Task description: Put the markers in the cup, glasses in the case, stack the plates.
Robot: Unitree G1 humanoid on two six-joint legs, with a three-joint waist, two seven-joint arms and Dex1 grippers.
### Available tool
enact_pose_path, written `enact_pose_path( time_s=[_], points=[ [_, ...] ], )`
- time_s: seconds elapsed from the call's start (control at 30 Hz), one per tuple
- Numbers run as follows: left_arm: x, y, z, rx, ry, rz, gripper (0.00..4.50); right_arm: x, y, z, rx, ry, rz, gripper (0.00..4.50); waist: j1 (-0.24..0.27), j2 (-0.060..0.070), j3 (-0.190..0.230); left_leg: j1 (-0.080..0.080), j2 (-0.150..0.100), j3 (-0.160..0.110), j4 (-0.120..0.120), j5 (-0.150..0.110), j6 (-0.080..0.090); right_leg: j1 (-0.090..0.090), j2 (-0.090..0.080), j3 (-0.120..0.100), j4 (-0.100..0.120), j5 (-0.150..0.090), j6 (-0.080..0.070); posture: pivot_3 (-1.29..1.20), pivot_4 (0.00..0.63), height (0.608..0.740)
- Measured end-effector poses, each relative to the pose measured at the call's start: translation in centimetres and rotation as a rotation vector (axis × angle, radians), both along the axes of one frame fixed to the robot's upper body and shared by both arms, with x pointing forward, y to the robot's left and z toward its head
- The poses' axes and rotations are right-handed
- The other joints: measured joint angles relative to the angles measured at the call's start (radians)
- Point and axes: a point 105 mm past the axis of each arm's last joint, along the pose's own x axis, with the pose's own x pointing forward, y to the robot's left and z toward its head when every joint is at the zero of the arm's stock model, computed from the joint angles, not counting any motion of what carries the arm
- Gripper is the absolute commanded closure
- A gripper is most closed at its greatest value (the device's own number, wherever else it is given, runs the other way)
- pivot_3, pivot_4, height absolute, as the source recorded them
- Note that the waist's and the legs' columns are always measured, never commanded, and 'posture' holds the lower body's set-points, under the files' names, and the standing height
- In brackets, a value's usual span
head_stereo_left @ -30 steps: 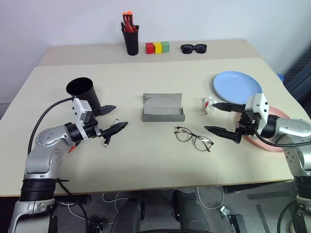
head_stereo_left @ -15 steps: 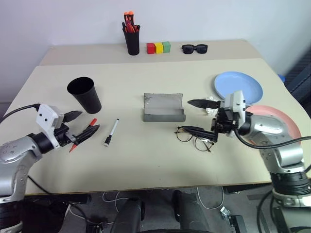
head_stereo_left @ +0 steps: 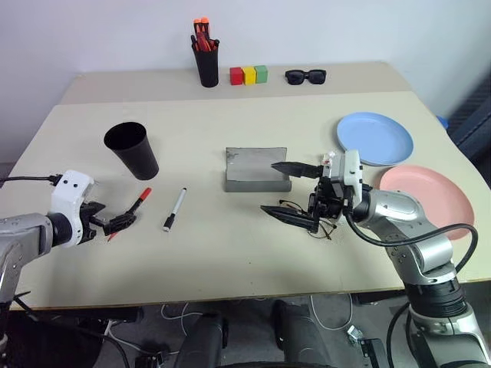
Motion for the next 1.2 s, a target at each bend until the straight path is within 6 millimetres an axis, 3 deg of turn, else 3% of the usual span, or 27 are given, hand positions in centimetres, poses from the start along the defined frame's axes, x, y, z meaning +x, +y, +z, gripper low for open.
enact_pose_path(
  time_s=[0.3,0.43,0.57,0.77,1.0,1.2],
  points=[
    [1.6,-0.9,-0.2,0.056,0.156,-0.012,0.00,-0.1,0.0,-0.7,0.002,0.017,-0.031,0.03,-0.005,0.000,0.000,0.000,0.000,0.000,0.000,0.000,0.000,-0.001,0.000,0.000,0.000,0.000,0.000,0.00,0.150,0.740],
    [1.7,-1.0,-1.4,0.090,0.220,-0.012,0.00,-0.1,-0.1,-0.9,0.004,0.021,-0.047,0.03,-0.005,0.000,0.000,-0.001,0.000,0.000,-0.001,0.000,0.000,-0.001,0.000,0.000,0.000,0.000,0.000,0.00,0.150,0.740],
    [1.7,-1.2,-2.1,0.103,0.248,-0.011,1.31,0.0,-0.3,-1.2,-0.002,0.028,-0.068,0.00,-0.004,0.000,0.000,-0.001,0.000,0.000,0.000,0.000,0.000,-0.001,0.000,0.000,0.000,0.000,0.000,0.00,0.150,0.740],
    [2.5,-2.1,-2.0,0.090,0.222,-0.015,4.44,0.1,-0.4,-1.2,-0.005,0.021,-0.081,0.00,0.001,0.000,0.000,0.000,0.000,0.000,0.000,0.000,0.000,0.000,0.000,0.000,0.000,0.000,0.000,0.00,0.150,0.740],
    [2.4,-2.5,-1.8,0.069,0.222,-0.053,4.48,0.1,-0.4,-1.0,-0.006,0.012,-0.086,0.00,0.000,0.000,0.000,-0.001,0.000,0.000,0.000,0.000,0.000,-0.001,0.000,0.000,0.000,0.000,0.000,0.00,0.150,0.740],
    [2.5,-5.8,0.4,-0.003,0.088,-0.275,4.48,0.7,-0.5,-0.7,-0.017,-0.018,-0.089,0.00,-0.001,-0.001,0.000,-0.001,0.000,0.000,0.000,0.000,0.000,-0.001,0.000,0.000,0.000,0.000,0.000,0.00,0.150,0.740]
  ],
)
